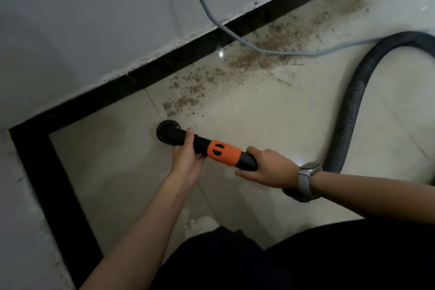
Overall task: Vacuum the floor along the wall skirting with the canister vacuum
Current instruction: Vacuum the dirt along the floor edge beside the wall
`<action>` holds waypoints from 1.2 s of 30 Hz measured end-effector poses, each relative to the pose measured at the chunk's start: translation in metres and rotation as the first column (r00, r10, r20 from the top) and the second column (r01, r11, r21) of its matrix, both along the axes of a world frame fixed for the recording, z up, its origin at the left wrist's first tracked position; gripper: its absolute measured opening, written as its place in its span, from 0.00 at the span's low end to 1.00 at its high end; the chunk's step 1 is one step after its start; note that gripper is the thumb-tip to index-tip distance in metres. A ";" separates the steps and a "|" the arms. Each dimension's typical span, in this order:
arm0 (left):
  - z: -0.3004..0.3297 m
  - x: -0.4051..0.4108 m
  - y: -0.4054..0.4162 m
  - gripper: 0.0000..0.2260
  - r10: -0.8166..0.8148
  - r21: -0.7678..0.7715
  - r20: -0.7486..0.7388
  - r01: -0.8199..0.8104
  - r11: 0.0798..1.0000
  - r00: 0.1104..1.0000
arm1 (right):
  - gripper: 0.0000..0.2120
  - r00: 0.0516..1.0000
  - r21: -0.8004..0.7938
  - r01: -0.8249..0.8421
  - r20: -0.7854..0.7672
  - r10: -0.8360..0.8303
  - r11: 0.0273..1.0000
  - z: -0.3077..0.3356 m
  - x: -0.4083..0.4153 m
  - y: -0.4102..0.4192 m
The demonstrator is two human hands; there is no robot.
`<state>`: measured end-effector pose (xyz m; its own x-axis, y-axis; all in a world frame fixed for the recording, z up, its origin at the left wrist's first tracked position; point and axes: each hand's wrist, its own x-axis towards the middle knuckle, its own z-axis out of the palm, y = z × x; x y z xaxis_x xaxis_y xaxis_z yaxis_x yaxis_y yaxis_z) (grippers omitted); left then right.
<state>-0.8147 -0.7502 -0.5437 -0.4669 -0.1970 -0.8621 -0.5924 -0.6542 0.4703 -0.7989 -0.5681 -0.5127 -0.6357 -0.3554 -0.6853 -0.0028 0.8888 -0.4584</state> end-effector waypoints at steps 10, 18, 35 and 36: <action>-0.034 0.048 0.023 0.12 0.067 -0.153 -0.108 -0.084 0.985 0.992 | 0.21 0.992 -0.062 -0.044 -0.118 0.037 0.997 -0.024 0.047 0.010; -0.042 0.034 0.055 0.23 -0.004 -0.153 -0.132 -0.016 0.988 0.991 | 0.21 0.975 -0.034 0.149 -0.163 -0.152 0.988 -0.024 0.060 0.024; -0.019 0.018 0.034 0.18 0.006 -0.407 0.011 -0.001 0.913 1.000 | 0.19 0.985 -0.150 0.151 -0.056 -0.161 0.977 -0.030 0.046 -0.021; -0.020 0.011 0.036 0.18 -0.012 -0.399 -0.006 0.008 0.917 1.000 | 0.18 0.980 -0.158 0.187 -0.037 -0.195 0.970 -0.031 0.044 -0.017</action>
<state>-0.8035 -0.7145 -0.5633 -0.4775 -0.5191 -0.7089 -0.5928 -0.4051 0.6960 -0.7544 -0.5849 -0.5434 -0.7348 -0.3221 -0.5969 0.1329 0.7946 -0.5924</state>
